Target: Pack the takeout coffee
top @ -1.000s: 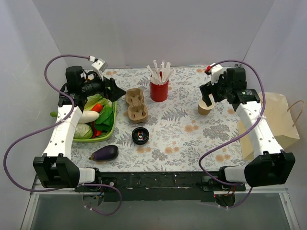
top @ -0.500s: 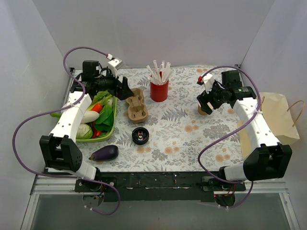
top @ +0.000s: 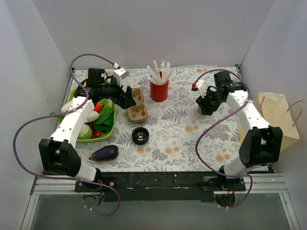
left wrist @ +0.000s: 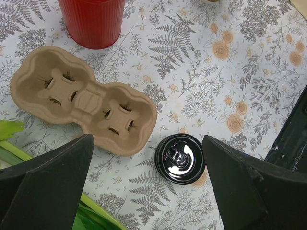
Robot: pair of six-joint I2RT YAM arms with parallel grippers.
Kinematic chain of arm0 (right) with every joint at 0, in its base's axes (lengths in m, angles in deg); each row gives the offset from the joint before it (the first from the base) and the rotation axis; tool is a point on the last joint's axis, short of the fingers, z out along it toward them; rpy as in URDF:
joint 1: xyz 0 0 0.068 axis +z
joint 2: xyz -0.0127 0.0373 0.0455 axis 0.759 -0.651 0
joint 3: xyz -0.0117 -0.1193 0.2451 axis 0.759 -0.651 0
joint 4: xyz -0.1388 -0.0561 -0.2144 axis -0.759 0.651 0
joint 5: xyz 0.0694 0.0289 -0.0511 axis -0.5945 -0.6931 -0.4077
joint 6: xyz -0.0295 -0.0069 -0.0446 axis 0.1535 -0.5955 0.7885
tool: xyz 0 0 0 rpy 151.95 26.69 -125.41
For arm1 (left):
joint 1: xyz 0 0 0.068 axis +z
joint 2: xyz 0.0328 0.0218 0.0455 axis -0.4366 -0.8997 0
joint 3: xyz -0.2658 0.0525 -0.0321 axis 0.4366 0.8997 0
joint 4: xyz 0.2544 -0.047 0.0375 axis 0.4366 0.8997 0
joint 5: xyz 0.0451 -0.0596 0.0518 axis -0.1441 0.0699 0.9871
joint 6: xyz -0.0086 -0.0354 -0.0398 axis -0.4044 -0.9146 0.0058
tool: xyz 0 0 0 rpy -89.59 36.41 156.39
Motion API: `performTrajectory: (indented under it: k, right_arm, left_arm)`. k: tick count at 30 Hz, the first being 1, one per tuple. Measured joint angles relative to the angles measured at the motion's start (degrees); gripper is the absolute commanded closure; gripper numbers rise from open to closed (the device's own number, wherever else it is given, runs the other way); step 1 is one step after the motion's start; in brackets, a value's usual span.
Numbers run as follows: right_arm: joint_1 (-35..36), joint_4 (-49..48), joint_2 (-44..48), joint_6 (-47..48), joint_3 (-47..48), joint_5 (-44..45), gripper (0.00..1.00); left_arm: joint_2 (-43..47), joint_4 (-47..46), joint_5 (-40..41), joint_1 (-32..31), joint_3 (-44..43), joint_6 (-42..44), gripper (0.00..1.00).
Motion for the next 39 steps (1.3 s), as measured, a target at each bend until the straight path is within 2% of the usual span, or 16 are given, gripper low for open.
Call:
performTrajectory:
  k: [10, 13, 14, 16, 17, 18, 25, 35, 39]
  right_arm:
    - [0.0, -2.3, -9.2, 0.4, 4.2, 3.7, 0.60]
    - [0.0, -2.8, -10.9, 0.9, 4.2, 4.7, 0.71]
    - [0.0, -2.9, -11.1, 1.2, 4.2, 4.9, 0.80]
    - [0.0, -3.1, -11.5, 1.7, 4.2, 5.1, 0.88]
    - [0.1, -3.1, -11.5, 1.9, 4.2, 5.3, 0.97]
    - [0.2, -3.2, -11.5, 2.1, 4.2, 5.3, 0.99]
    - [2.4, -4.1, -9.3, 3.5, 1.4, 5.5, 0.99]
    - [18.0, -0.4, 5.3, 5.6, -7.3, -1.0, 0.99]
    - [22.9, 1.9, 7.8, 6.4, -9.9, -3.1, 0.99]
  left_arm:
    - [0.6, 0.2, 0.0, 0.0, 0.8, -0.3, 0.02]
    - [0.6, 0.2, 0.0, 0.0, 0.8, -0.3, 0.02]
    - [0.6, 0.2, 0.0, 0.0, 0.8, -0.3, 0.02]
    - [0.6, 0.3, 0.0, 0.0, 0.8, -0.3, 0.02]
    - [0.6, 0.4, 0.0, 0.0, 0.8, -0.3, 0.02]
    - [0.5, 0.5, 0.0, 0.0, 0.8, -0.3, 0.02]
    - [0.6, 1.0, 0.1, 0.0, 0.8, 0.0, 0.02]
    - [0.6, 0.8, 0.2, 0.0, 1.7, 0.4, 0.02]
    - [0.7, 1.0, 0.2, 0.0, 3.0, 0.8, 0.02]
